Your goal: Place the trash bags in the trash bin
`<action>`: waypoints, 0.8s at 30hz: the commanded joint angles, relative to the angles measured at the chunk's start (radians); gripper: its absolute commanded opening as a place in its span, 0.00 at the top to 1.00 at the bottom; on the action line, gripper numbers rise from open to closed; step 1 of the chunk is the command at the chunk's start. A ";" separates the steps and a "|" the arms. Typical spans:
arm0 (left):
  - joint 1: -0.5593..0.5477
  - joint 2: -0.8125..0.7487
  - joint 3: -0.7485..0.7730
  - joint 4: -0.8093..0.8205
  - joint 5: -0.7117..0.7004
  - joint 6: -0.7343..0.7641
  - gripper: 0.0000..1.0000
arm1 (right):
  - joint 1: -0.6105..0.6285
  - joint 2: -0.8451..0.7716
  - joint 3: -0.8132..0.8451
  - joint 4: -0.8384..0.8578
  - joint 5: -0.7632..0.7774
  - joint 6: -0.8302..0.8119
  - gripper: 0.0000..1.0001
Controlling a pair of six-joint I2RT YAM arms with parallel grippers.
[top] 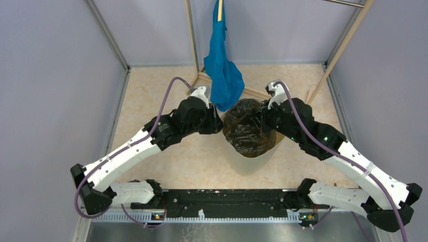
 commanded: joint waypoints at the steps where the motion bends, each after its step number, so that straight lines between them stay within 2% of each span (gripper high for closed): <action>1: -0.002 0.077 0.124 -0.077 -0.115 0.072 0.60 | -0.009 -0.035 0.040 -0.010 -0.006 -0.007 0.99; 14: -0.001 0.307 0.411 -0.192 -0.173 0.248 1.00 | -0.008 -0.026 0.026 0.018 -0.075 0.036 0.99; 19: 0.000 0.335 0.435 -0.158 -0.142 0.314 1.00 | -0.008 -0.026 0.027 0.018 -0.067 0.038 0.99; 24: -0.001 0.309 0.395 -0.010 -0.052 0.590 1.00 | -0.008 -0.019 0.025 0.021 -0.093 0.052 0.99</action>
